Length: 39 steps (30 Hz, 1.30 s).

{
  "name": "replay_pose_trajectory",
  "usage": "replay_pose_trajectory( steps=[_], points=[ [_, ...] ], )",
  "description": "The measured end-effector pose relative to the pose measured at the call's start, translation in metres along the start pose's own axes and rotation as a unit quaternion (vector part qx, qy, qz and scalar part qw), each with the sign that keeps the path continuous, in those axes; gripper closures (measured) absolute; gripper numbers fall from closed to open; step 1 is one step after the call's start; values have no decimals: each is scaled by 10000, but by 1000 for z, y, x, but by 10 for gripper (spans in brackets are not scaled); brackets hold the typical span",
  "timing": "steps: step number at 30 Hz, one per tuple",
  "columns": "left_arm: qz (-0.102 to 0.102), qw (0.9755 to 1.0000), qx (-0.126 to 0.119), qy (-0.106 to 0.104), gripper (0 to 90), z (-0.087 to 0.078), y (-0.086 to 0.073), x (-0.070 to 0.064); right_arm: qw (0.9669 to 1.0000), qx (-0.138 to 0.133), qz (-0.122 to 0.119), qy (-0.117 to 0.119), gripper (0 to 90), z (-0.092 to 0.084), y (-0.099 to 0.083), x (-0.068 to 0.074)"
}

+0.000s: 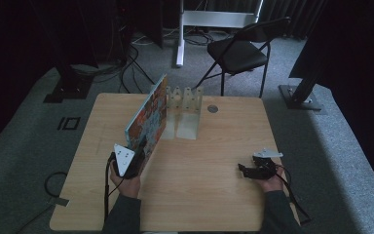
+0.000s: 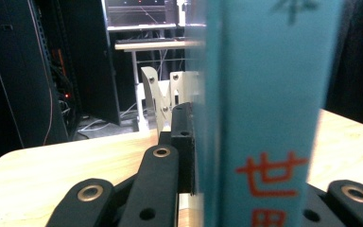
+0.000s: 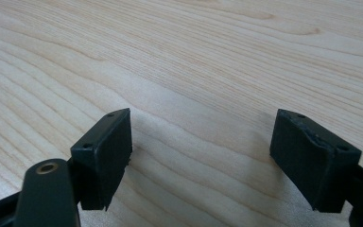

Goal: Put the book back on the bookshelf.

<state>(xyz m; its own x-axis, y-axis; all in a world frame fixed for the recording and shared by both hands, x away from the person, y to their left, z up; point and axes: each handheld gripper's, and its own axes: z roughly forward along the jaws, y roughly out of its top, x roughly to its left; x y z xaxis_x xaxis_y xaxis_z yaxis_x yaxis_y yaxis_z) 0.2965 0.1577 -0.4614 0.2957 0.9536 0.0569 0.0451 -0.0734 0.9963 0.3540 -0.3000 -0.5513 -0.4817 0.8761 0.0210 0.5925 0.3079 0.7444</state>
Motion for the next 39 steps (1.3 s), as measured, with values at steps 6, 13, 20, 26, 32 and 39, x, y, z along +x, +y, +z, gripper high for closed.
replay_pose_trajectory(
  steps=[6, 13, 20, 26, 32, 39],
  points=[
    [-62, 9999, 0, 85, 810, 6, 2, -2, 10000, -1, 4, 2, 214, 0, 0, 0],
    [-97, 9998, -11, 149, 810, 12, 2, -4, 10000, -3, 13, 9, 214, 0, 0, 0],
    [-109, 9995, 16, 302, 809, 19, 0, -5, 10000, -2, 16, 15, 214, 0, 0, 0],
    [-75, 9989, 6, 454, 809, 24, -1, -7, 10000, -1, 21, 18, 214, 0, 0, -1],
    [-25, 9985, 6, 552, 809, 30, -2, -11, 10000, -1, 23, 20, 213, 0, 0, -1],
    [37, 9983, -23, 582, 808, 36, -4, -16, 10000, -10, 34, 37, 214, 0, 0, -1]
  ],
)
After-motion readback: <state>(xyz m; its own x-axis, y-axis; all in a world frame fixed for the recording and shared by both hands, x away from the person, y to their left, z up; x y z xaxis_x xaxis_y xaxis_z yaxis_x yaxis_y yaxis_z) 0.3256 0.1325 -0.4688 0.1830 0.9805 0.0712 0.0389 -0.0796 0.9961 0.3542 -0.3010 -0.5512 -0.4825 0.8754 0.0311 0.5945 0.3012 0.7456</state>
